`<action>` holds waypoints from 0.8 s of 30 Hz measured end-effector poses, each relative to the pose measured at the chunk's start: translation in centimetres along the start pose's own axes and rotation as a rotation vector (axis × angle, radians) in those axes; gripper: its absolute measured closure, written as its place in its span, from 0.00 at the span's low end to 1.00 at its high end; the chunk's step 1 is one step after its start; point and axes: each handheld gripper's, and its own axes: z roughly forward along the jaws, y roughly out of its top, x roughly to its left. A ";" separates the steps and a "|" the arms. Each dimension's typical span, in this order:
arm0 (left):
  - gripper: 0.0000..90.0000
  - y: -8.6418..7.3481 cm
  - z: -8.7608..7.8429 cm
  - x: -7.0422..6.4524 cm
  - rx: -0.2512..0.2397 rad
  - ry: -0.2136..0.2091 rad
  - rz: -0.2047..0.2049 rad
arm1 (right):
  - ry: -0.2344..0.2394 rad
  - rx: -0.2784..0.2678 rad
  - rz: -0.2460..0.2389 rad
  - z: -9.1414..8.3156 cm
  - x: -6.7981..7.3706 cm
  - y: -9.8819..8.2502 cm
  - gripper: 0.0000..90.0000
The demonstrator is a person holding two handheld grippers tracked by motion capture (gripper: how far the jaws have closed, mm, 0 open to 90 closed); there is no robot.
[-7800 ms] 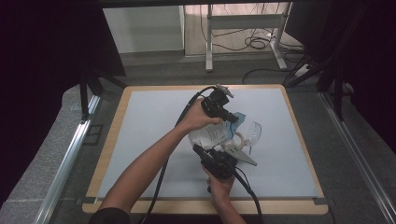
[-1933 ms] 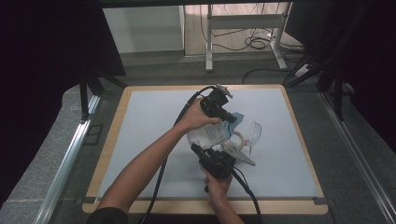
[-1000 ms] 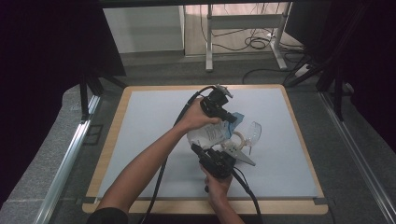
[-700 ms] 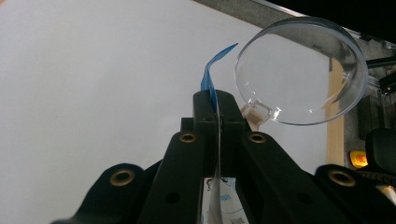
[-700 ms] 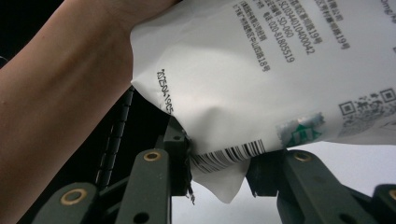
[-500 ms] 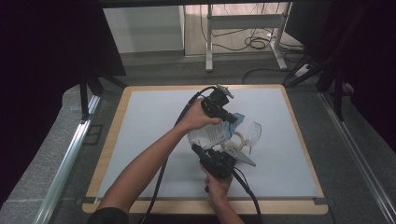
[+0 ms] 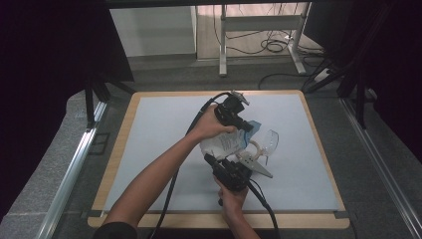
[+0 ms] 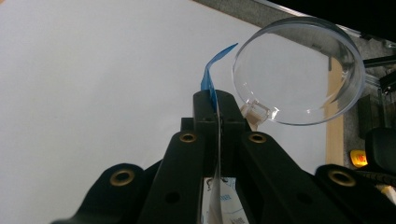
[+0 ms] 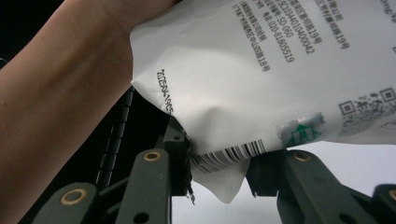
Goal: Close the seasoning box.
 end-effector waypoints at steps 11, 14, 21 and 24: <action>0.99 0.0 0.0 0.1 0.000 0.000 -0.005 | -0.001 0.004 -0.001 0.0 -0.1 0.0 0.74; 0.99 0.0 0.0 0.0 0.003 0.003 -0.003 | 0.000 0.003 -0.001 0.0 -0.1 0.0 0.74; 0.99 0.0 0.0 0.0 0.001 0.001 -0.001 | 0.000 0.000 0.001 0.0 0.0 0.0 0.74; 0.99 0.0 -0.1 0.0 0.001 0.002 -0.002 | 0.002 -0.003 0.003 0.0 0.0 0.0 0.74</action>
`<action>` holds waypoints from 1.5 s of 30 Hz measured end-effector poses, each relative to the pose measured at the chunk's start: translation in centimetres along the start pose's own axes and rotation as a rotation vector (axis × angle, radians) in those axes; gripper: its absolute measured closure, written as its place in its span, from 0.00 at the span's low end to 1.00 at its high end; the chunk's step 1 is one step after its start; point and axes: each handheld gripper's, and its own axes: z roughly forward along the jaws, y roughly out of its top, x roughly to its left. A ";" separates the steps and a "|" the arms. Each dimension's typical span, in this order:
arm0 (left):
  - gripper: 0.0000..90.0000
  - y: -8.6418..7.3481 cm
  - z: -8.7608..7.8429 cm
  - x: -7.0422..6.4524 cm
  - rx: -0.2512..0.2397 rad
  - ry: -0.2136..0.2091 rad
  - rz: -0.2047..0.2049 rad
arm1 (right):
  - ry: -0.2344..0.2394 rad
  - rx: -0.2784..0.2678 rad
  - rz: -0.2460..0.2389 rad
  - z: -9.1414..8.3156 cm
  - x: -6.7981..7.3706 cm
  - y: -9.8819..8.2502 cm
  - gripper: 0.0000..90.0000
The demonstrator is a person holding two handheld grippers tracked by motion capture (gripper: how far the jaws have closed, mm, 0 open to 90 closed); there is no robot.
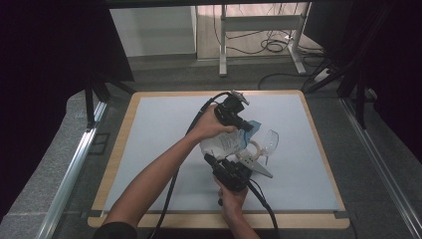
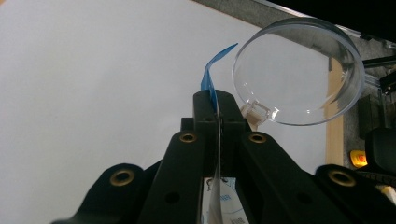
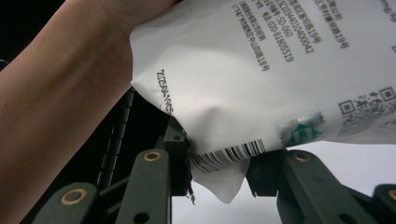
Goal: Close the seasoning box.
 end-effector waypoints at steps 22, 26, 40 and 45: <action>0.99 0.1 0.3 0.1 0.003 -0.004 -0.002 | -0.004 0.010 -0.002 -0.2 -0.2 0.1 0.74; 0.99 0.1 0.3 0.0 0.002 -0.004 -0.003 | -0.004 0.010 -0.004 -0.2 -0.2 0.2 0.74; 0.99 0.6 0.3 -0.2 0.001 -0.008 0.002 | -0.001 -0.002 -0.007 -0.4 -0.2 0.4 0.74; 0.99 0.7 0.3 -0.2 0.000 -0.013 0.000 | 0.005 0.002 -0.006 -0.6 -0.2 0.5 0.74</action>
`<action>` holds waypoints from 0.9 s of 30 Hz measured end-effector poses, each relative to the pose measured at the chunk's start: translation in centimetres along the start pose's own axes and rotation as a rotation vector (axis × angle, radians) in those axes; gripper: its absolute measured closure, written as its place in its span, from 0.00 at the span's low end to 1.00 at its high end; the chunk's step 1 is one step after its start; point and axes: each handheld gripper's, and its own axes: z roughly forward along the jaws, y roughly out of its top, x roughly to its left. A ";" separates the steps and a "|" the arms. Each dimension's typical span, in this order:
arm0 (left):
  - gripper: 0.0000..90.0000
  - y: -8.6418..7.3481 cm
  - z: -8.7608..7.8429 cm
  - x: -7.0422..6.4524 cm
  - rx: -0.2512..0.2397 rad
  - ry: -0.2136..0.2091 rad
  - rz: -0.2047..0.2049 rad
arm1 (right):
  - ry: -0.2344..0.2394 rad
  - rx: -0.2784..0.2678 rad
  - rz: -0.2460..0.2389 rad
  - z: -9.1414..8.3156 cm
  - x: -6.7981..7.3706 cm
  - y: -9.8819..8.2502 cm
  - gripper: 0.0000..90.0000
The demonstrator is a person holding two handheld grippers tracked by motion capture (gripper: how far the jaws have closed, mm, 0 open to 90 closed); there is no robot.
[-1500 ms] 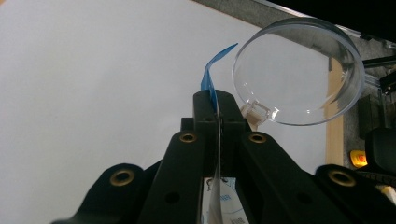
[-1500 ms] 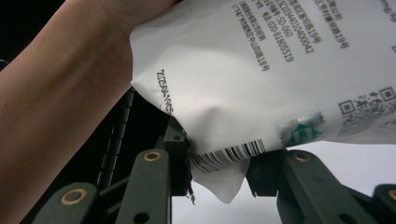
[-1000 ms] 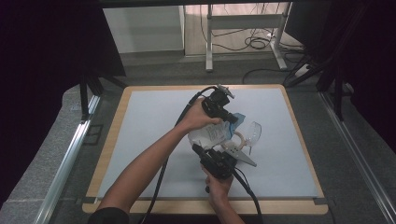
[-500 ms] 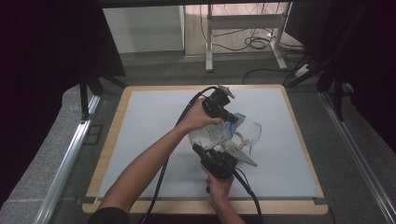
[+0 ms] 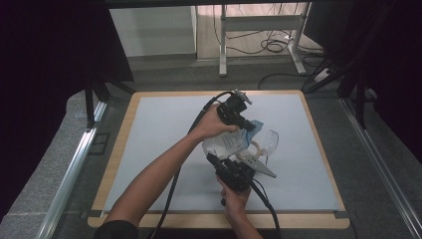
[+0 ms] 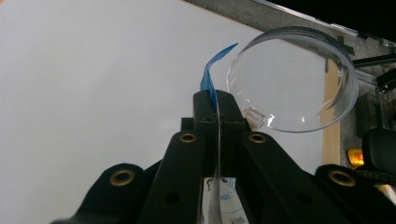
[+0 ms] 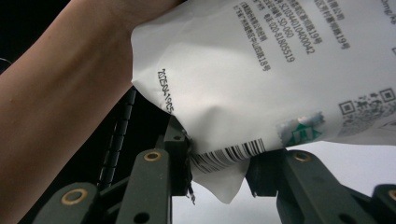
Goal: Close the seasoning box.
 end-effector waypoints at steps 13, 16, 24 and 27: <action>0.99 0.5 0.1 0.0 0.018 -0.002 0.011 | -0.009 -0.025 0.025 0.0 0.2 0.2 0.74; 0.99 0.5 0.0 0.1 0.021 -0.001 0.008 | -0.008 -0.026 0.027 0.2 0.2 0.2 0.74; 0.99 0.4 -0.1 0.1 0.028 0.001 0.008 | -0.003 -0.037 0.043 0.4 0.5 0.0 0.74; 0.99 0.3 -0.2 0.1 0.028 0.001 0.008 | -0.003 -0.038 0.045 0.4 0.5 0.0 0.74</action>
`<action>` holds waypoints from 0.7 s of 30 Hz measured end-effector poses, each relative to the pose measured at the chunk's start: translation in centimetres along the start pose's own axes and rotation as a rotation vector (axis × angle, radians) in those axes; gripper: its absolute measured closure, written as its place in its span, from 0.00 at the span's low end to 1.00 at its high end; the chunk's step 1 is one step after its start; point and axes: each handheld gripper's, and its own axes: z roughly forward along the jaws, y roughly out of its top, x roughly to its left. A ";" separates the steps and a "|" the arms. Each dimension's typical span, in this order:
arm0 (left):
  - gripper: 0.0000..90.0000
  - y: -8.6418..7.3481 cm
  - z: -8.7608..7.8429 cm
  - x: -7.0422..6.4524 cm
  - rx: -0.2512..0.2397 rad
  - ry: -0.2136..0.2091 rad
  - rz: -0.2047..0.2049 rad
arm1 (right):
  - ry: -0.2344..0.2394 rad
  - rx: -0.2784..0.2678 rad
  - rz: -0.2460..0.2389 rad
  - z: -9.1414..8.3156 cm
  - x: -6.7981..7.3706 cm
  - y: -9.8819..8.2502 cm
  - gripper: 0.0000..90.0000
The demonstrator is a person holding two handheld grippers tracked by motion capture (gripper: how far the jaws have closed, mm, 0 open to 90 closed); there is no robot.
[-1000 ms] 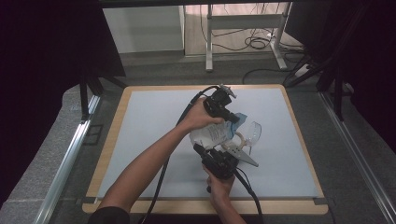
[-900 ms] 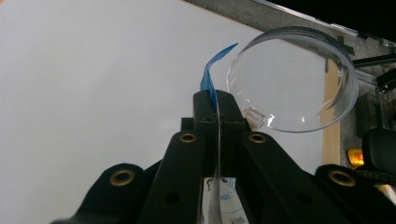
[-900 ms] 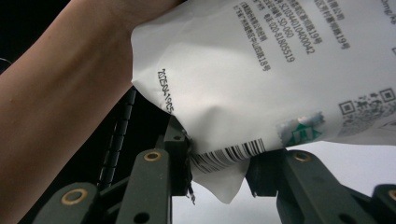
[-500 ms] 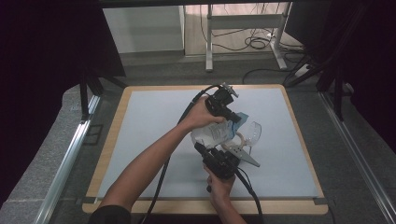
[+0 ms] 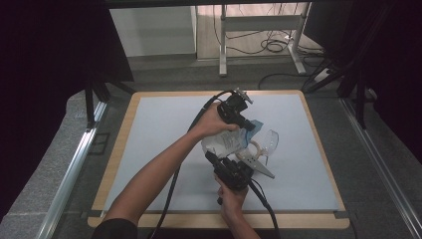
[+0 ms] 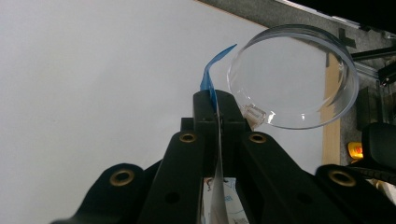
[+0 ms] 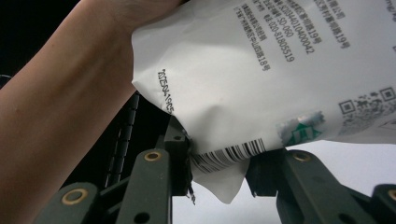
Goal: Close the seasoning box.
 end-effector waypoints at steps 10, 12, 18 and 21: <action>0.99 0.0 0.1 0.0 0.002 -0.001 0.002 | -0.001 -0.001 -0.001 -0.1 -0.1 -0.1 0.74; 0.99 0.0 0.2 0.0 0.001 -0.003 0.000 | -0.001 -0.001 0.001 -0.1 -0.1 -0.1 0.74; 0.99 0.0 0.3 0.1 0.000 -0.009 -0.002 | 0.000 -0.001 0.002 -0.1 -0.2 -0.1 0.74; 0.99 0.0 0.2 0.1 -0.004 -0.012 -0.004 | 0.001 -0.002 0.002 -0.2 -0.2 0.0 0.74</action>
